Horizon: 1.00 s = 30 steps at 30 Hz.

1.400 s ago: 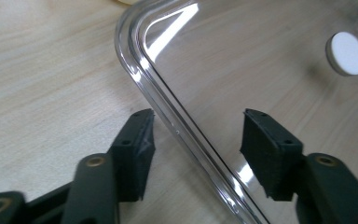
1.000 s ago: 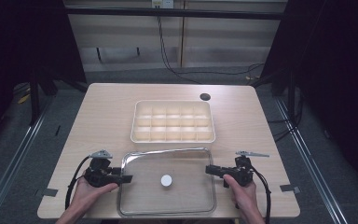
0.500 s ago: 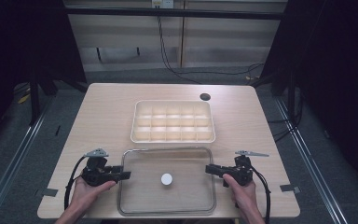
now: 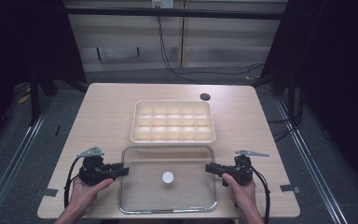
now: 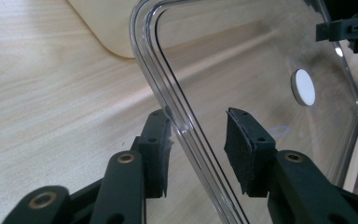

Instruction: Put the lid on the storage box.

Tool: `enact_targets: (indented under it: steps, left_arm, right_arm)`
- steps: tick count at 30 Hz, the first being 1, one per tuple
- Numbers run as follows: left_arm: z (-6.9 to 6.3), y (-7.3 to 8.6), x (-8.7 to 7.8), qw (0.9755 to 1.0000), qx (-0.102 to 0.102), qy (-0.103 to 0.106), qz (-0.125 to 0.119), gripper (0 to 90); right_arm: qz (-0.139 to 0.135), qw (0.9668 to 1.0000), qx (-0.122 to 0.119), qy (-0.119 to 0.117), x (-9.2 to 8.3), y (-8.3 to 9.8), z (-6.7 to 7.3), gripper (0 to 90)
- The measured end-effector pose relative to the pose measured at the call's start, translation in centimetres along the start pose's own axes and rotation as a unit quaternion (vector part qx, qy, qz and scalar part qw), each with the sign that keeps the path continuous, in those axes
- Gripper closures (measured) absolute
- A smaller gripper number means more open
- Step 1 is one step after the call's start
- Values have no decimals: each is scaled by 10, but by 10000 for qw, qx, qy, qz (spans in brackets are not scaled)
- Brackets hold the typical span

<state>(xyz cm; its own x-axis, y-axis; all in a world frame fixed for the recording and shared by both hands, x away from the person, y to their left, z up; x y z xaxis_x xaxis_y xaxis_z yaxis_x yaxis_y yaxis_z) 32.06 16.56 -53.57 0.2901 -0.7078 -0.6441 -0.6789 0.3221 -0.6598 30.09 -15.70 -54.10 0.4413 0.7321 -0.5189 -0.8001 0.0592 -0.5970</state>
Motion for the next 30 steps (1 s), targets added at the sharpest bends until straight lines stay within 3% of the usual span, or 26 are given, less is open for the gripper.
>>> enact_targets:
  steps: [9,14,16,30]
  left_arm:
    - [-4,-9,-6,9999,43,16,-143,649]
    - [-7,-14,-13,9994,179,113,-289,679]
    - [-9,-17,-15,9992,100,119,-360,686]
    - [-16,-33,-30,9975,208,97,-662,737]
  right_arm:
    - [-112,9997,-28,200,-3,-6,1,655]
    - [-289,9994,146,93,-7,-14,3,680]
    - [-395,9992,82,69,-11,-20,8,694]
    - [-535,9983,-129,170,-21,-29,21,694]
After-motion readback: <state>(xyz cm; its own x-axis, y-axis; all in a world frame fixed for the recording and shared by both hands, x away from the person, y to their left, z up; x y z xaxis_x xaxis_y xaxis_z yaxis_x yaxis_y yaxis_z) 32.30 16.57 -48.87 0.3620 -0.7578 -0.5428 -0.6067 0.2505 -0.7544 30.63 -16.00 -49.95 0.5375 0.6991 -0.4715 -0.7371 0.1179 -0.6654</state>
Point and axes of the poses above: each handheld gripper's, and its own axes: x roughly forward along the jaws, y roughly out of its underside, z roughly to its left, the point moved 10 cm from there along x, roughly forward along the jaws, and after that the axes turned 5 degrees about z, right-handed, at the moved point
